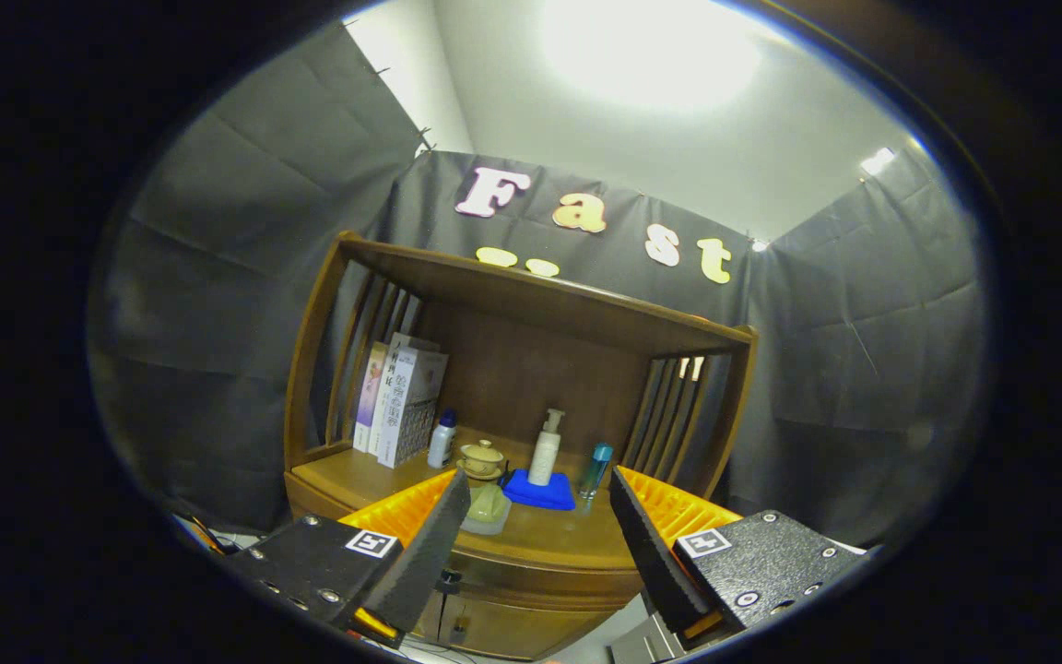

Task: Pull open the drawer, take out the items inside it, and place them on the countertop above the cabinet.

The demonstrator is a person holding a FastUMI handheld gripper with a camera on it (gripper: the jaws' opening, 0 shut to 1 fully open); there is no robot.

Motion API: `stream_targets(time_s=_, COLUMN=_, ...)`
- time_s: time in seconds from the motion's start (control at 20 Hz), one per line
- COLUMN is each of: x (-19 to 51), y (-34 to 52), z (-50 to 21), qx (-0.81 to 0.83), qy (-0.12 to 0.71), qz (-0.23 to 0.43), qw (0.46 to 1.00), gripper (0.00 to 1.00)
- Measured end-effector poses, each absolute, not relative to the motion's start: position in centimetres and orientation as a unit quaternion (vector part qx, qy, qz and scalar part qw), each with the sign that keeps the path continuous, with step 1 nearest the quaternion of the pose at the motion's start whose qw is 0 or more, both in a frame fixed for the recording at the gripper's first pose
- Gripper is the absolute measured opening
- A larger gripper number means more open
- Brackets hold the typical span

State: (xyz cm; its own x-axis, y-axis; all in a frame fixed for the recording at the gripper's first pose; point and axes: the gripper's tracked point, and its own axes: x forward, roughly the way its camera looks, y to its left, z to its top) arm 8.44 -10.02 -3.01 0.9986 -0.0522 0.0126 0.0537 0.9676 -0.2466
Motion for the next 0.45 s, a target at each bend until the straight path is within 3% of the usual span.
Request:
stream_targets(time_s=0.35, x=6.4, y=-12.4, z=0.8, qx=-0.115, qy=-0.048, qz=-0.053, qw=0.991, gripper=0.95)
stream_targets(time_s=0.45, x=6.5, y=-11.5, z=0.6, qx=-0.086, qy=-0.057, qz=-0.03, qw=0.994, gripper=0.95)
